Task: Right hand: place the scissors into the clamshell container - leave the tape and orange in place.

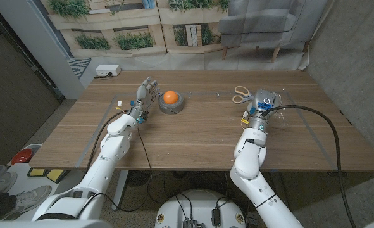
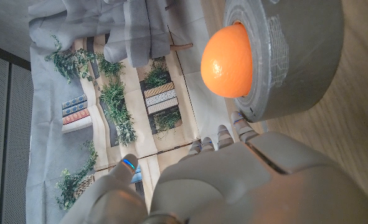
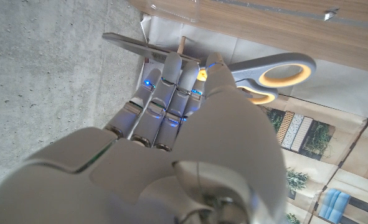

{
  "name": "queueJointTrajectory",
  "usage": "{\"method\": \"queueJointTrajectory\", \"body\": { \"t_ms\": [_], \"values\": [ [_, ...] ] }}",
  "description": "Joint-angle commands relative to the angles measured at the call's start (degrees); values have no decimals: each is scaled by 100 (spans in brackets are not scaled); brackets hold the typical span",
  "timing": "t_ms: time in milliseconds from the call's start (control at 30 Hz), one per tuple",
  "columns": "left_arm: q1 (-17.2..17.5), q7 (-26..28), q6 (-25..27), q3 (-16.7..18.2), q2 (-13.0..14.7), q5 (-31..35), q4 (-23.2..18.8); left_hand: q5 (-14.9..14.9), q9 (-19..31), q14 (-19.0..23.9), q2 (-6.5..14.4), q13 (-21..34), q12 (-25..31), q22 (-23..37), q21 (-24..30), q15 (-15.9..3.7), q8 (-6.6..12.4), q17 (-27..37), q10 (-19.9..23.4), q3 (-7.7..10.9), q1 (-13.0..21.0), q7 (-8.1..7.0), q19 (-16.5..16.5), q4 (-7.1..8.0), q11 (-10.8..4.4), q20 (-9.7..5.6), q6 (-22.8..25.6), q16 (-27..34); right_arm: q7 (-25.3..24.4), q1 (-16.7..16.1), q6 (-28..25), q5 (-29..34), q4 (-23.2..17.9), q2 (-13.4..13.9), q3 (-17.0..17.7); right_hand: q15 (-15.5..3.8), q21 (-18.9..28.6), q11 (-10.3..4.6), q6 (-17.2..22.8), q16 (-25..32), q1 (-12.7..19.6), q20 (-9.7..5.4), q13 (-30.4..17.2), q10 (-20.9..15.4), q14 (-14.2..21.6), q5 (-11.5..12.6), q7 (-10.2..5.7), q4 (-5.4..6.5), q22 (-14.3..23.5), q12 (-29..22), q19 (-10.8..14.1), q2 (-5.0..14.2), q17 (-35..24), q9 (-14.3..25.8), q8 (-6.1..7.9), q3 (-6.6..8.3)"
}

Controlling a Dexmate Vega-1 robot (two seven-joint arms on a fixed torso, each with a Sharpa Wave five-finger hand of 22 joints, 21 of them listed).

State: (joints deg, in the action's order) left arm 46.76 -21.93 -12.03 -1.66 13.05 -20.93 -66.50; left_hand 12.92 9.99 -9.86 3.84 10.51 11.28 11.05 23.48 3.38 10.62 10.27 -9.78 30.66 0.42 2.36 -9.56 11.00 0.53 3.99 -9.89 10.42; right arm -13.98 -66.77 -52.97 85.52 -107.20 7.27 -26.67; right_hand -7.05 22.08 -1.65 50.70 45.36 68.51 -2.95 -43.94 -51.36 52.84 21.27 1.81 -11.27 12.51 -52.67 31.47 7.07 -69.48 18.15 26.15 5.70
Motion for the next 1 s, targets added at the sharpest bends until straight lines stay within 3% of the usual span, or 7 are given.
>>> {"method": "queueJointTrajectory", "body": {
  "t_ms": [33, 1000],
  "values": [
    [44, 25, 30, 16, 8, -1, -74, 31, 25, -450, 626, 29, 41, 25, -17, 9, -3, 26, -381, -17, -17, 25, -8, -16, -2, 44, 10, 44, 9, 131, -225, -127, 90, 72, 37, -292, 31, -2, 1354, 27, 1, -5, -33, -54, 2, 44, 68, 345, 16, 11, -7, -31, -20, 322, 112, 391],
    [89, 59, 51, 51, 28, -5, -130, 31, 25, -451, 626, 29, 40, 26, -24, 13, -2, 26, -384, -18, -18, 24, -2, -16, -2, 42, 10, 44, 274, 566, -724, -501, 398, 337, 31, -288, 82, 2, 1348, 57, -20, -3, -53, -69, 2, 34, 72, 344, 11, 33, -30, -53, -34, 363, 95, 464]
  ]
}}
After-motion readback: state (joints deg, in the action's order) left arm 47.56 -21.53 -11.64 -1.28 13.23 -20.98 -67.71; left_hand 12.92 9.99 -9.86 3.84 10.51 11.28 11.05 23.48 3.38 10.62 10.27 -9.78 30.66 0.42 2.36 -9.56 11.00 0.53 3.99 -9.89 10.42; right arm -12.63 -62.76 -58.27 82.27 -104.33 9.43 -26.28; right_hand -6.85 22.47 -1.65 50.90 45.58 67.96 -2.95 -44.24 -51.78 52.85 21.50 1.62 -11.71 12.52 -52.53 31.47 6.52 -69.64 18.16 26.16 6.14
